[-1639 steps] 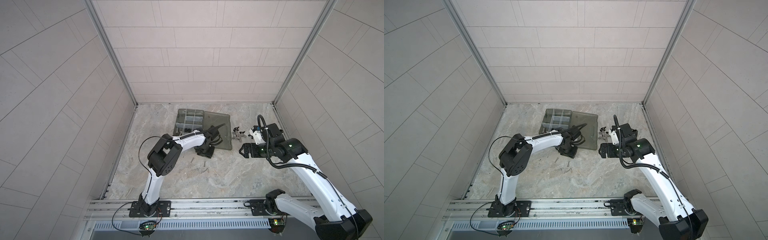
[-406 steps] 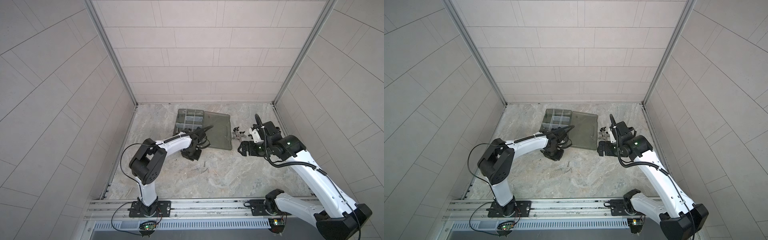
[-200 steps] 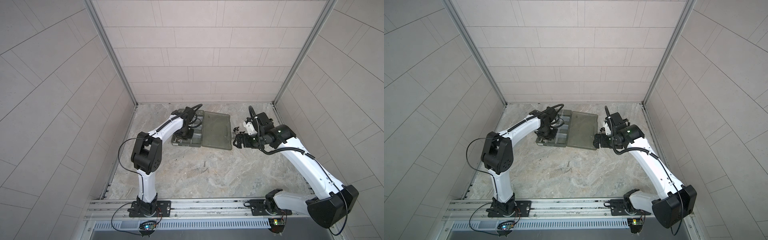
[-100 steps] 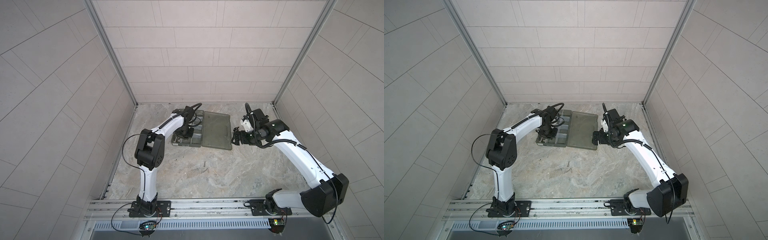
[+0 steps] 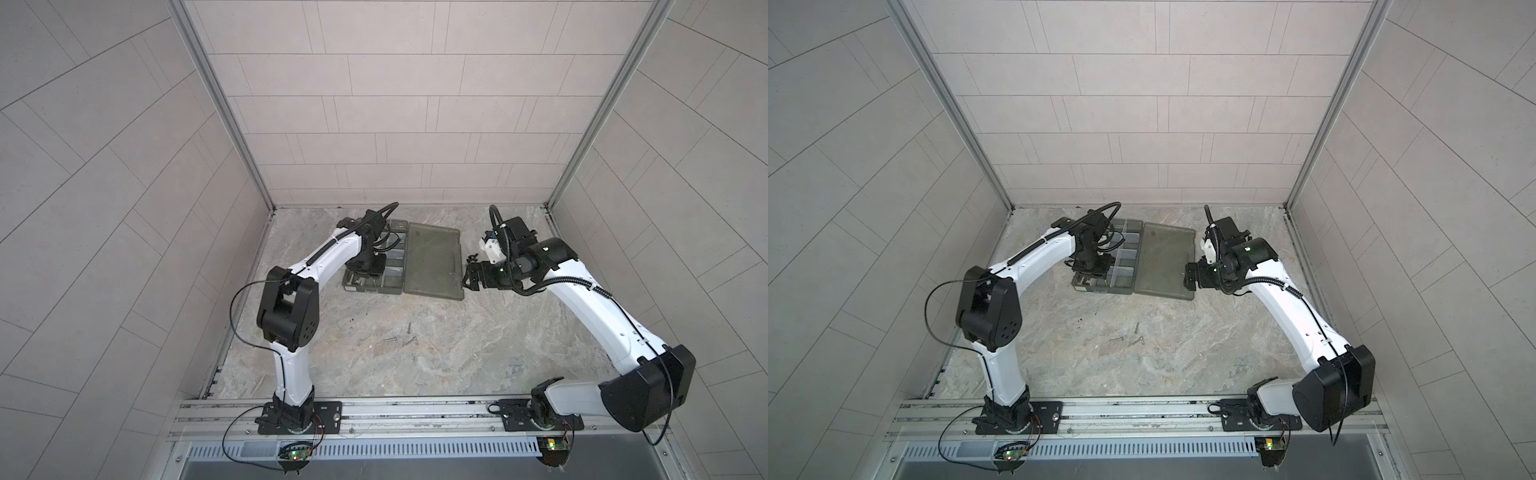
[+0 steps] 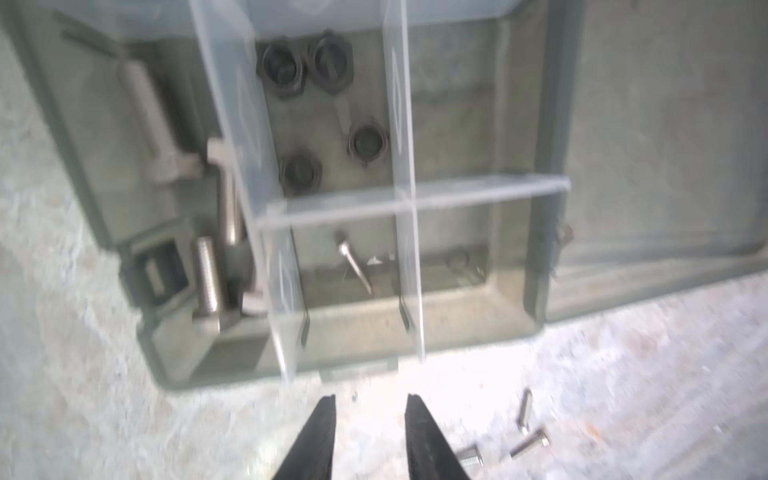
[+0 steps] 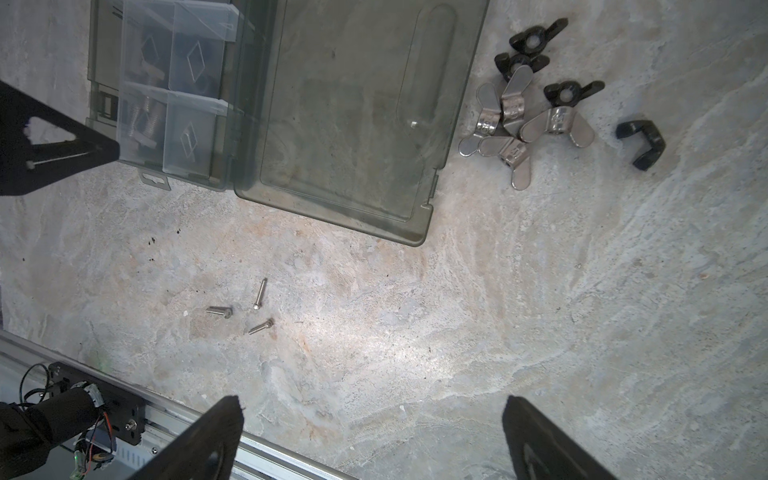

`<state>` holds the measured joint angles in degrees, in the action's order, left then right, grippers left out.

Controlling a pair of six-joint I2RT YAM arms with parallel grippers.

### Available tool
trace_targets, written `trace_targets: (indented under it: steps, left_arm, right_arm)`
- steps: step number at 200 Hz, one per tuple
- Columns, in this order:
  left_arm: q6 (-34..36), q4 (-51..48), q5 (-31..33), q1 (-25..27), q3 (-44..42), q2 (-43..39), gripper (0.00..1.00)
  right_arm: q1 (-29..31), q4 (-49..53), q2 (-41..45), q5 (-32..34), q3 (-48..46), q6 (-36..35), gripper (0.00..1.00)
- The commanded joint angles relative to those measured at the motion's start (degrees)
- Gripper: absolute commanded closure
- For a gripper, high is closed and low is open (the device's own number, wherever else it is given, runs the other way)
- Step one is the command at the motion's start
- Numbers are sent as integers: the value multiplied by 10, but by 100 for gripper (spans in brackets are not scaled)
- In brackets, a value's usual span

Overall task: Sort the screws and nuts into containers
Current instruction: 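Swing the left gripper back over the remaining silver screws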

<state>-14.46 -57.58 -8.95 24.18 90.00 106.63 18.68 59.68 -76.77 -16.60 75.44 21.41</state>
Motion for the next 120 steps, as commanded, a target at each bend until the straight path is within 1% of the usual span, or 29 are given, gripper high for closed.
trace_targets:
  steps: [1, 26, 41, 59, 74, 84, 108, 120]
  left_arm:
    - [-39, -18, -12, 24, -39, -53, 65]
    - [-77, -18, -9, 69, -57, -66, 65]
    - [-96, -18, -13, 100, -52, -55, 65]
    - [-98, -11, -11, 137, -42, -32, 65]
    - [-101, -14, -11, 154, -33, -8, 65]
    - [-106, -9, -13, 164, -36, -1, 65]
    - [-112, 27, -10, 184, -72, -6, 65]
    - [-119, 54, -21, 191, -101, -13, 65]
  right_arm:
    - [-1, 1, 25, -9, -31, -6, 1]
    - [-2, -31, 49, -20, -83, -12, 1]
    - [-2, -34, 51, -20, -96, -5, 1]
    - [-2, -32, 52, -20, -98, 0, 1]
    - [-4, -24, 52, -2, -93, -1, 1]
    - [-6, -6, 51, -2, -80, 3, 1]
    - [-5, 9, 62, 2, -72, -2, 1]
    - [-6, 16, 70, 9, -72, 6, 1]
